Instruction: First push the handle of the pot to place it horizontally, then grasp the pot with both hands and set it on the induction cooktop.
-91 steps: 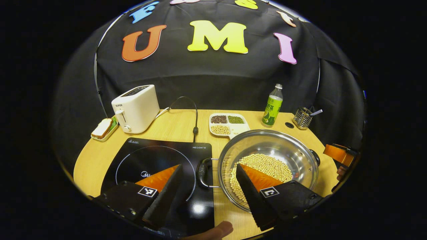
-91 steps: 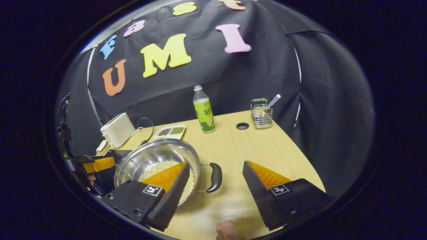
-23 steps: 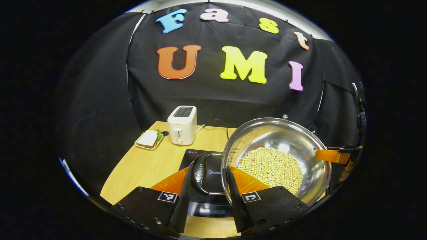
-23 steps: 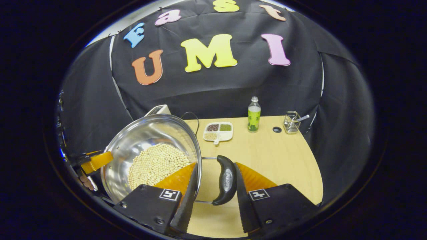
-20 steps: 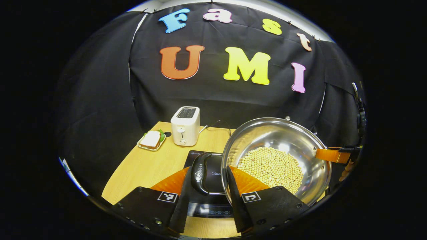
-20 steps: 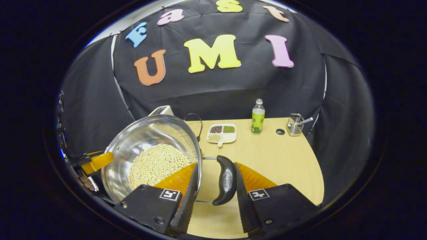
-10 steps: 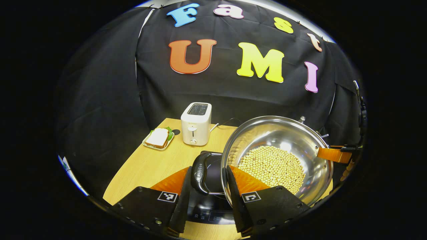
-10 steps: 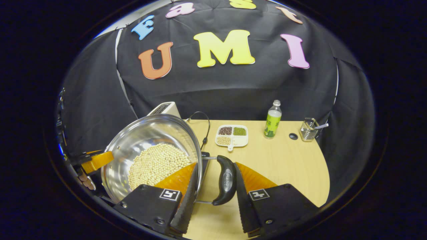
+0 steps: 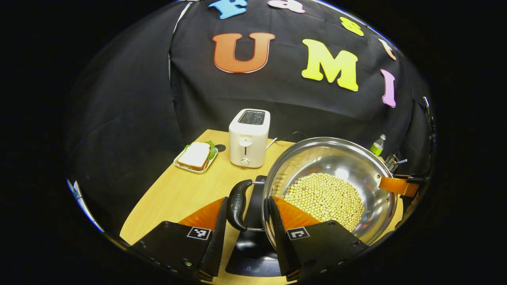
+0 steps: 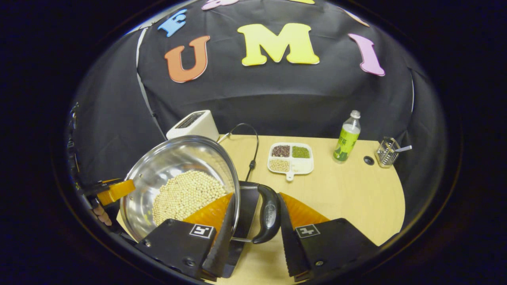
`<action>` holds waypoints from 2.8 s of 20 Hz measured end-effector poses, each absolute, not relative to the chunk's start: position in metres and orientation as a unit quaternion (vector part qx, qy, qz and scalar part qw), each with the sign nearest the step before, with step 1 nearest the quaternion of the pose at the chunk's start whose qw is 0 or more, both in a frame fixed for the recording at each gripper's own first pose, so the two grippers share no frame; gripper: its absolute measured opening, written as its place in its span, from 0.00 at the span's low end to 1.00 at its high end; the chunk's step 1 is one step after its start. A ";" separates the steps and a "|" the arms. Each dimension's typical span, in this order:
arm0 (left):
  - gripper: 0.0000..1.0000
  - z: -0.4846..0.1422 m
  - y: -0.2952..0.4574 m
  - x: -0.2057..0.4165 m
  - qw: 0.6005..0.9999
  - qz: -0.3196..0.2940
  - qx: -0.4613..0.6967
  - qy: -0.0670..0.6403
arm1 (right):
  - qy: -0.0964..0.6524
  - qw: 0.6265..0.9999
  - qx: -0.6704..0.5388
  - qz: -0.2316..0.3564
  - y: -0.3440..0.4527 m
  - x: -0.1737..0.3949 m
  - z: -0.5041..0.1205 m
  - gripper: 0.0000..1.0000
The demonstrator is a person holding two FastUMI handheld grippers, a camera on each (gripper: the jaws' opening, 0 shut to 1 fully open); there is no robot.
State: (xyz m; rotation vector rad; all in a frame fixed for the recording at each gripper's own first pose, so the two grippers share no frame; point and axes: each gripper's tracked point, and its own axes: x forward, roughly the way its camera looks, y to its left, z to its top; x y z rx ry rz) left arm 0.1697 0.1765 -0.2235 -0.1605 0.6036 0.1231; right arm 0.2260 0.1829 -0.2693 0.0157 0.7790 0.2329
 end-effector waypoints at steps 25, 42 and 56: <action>0.62 -0.274 0.183 0.201 0.947 0.063 -0.027 0.313 | 0.366 0.924 0.065 0.094 0.187 0.241 -0.345 0.63; 0.96 -0.202 0.200 0.158 0.968 0.094 -0.053 0.228 | 0.212 0.966 0.118 0.094 0.127 0.205 -0.268 0.94; 0.96 -0.059 0.050 0.054 0.998 0.019 -0.042 0.048 | 0.082 0.991 0.102 0.042 -0.005 0.078 -0.142 0.96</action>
